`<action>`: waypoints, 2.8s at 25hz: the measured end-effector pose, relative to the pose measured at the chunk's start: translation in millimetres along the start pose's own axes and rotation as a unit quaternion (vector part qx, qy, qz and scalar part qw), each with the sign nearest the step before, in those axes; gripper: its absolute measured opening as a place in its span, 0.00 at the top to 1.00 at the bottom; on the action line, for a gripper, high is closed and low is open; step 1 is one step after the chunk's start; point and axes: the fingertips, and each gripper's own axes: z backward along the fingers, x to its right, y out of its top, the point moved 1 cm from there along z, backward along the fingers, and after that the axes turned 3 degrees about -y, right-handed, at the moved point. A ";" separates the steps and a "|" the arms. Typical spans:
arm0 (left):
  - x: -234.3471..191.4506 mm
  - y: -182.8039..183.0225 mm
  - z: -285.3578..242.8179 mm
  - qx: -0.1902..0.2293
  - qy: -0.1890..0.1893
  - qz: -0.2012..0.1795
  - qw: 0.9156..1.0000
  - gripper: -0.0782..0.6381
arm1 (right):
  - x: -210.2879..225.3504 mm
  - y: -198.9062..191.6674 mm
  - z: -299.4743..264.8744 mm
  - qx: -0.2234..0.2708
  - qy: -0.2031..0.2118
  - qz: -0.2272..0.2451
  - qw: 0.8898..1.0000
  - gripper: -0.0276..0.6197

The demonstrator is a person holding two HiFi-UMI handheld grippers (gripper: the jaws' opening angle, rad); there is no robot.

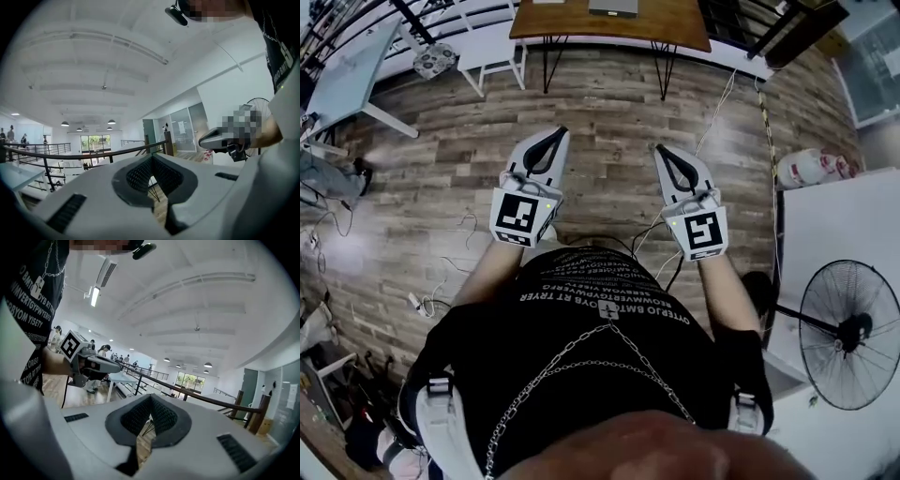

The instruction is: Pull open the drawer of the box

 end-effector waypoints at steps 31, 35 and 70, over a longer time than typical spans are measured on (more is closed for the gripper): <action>-149.5 -41.9 -134.0 0.004 -0.051 0.016 0.999 0.88 | 56.7 -61.9 -184.8 -0.044 -0.091 -0.141 0.985 0.67; -177.3 -50.4 -159.5 -0.002 -0.062 0.017 0.998 0.88 | 66.0 -66.0 -222.5 -0.049 -0.088 -0.148 0.984 0.67; -232.1 -78.8 -296.8 -0.026 -0.135 0.051 0.989 0.88 | 143.2 -90.8 -309.4 -0.069 -0.128 -0.186 0.972 0.68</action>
